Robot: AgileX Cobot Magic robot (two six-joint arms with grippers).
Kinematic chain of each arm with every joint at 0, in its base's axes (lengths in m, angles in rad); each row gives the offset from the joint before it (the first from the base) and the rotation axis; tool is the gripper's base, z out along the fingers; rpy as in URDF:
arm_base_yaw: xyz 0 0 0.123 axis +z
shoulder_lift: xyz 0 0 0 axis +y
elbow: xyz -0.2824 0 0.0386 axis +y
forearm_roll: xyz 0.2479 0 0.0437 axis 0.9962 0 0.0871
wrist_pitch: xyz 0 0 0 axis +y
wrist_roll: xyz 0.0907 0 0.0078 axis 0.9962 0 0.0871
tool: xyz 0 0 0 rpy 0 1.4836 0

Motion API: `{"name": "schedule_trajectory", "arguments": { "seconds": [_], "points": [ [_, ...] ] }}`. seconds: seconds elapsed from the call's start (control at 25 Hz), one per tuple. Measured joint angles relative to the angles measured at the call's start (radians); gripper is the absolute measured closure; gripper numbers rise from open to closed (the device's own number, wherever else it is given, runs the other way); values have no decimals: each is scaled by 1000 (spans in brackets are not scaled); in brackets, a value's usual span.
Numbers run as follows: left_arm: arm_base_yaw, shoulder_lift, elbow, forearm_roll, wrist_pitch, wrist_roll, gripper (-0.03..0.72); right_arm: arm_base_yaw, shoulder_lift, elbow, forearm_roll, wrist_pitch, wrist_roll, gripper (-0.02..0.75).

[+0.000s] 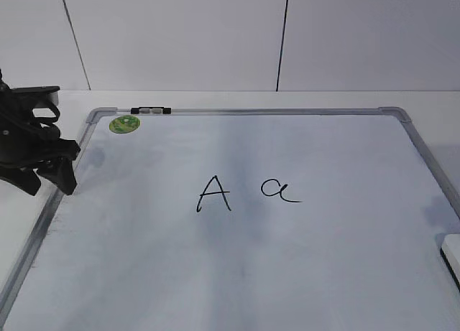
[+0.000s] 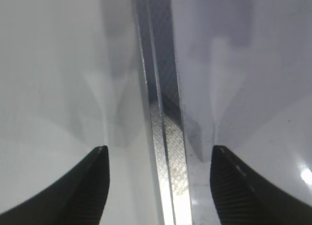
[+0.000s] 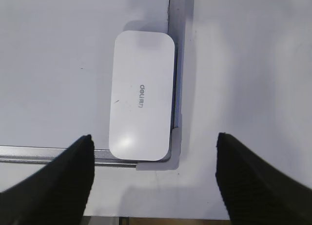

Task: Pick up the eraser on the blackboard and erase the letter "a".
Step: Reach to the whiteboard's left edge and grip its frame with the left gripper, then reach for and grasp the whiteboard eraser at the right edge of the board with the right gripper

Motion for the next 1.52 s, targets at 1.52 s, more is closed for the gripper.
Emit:
{"name": "schedule_trajectory", "arguments": {
  "seconds": [1.52],
  "points": [
    [0, 36, -11, -26, 30, -2, 372, 0, 229, -2, 38, -42, 18, 144]
  ]
}}
